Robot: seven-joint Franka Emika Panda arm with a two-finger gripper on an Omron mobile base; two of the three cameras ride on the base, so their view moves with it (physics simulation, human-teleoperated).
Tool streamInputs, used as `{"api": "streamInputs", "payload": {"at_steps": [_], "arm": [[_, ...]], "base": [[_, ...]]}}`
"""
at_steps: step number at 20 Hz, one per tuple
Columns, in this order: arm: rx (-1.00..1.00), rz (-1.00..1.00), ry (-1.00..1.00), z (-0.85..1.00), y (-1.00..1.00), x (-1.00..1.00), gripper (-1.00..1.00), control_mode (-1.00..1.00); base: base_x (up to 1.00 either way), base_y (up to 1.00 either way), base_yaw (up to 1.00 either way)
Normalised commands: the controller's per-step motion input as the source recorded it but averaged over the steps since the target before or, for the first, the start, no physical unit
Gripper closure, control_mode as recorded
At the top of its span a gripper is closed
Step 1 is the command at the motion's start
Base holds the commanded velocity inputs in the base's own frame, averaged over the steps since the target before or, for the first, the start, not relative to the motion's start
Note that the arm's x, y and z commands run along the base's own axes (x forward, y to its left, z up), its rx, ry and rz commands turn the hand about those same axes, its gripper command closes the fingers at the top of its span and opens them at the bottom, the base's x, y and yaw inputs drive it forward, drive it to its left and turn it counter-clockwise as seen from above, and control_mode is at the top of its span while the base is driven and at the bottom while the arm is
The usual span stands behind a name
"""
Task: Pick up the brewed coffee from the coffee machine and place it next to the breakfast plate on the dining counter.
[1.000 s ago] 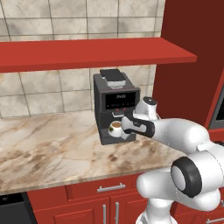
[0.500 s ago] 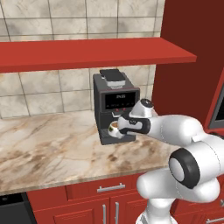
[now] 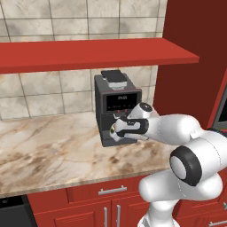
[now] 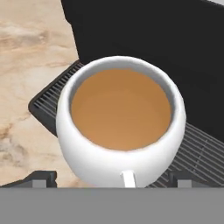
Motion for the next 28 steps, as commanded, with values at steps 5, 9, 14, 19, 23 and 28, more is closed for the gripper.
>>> {"api": "streamInputs", "payload": {"at_steps": [5,9,14,19,23,28], "arm": [[0.0,0.0,0.0,-0.22,0.0,0.22,-1.0,-1.0],[0.0,0.0,-0.01,-0.27,0.0,0.14,1.0,-1.0],[0.0,0.0,0.0,-0.11,0.0,0.03,1.0,-1.0],[0.0,0.0,0.0,0.0,0.0,0.0,1.0,-1.0],[0.0,0.0,0.0,0.0,0.0,0.0,1.0,-1.0],[0.0,0.0,0.0,0.06,0.01,-0.23,1.0,-1.0]], "base": [[0.0,0.0,0.0],[0.0,0.0,0.0],[0.0,0.0,0.0],[0.0,0.0,0.0],[0.0,0.0,0.0],[0.0,0.0,0.0]]}}
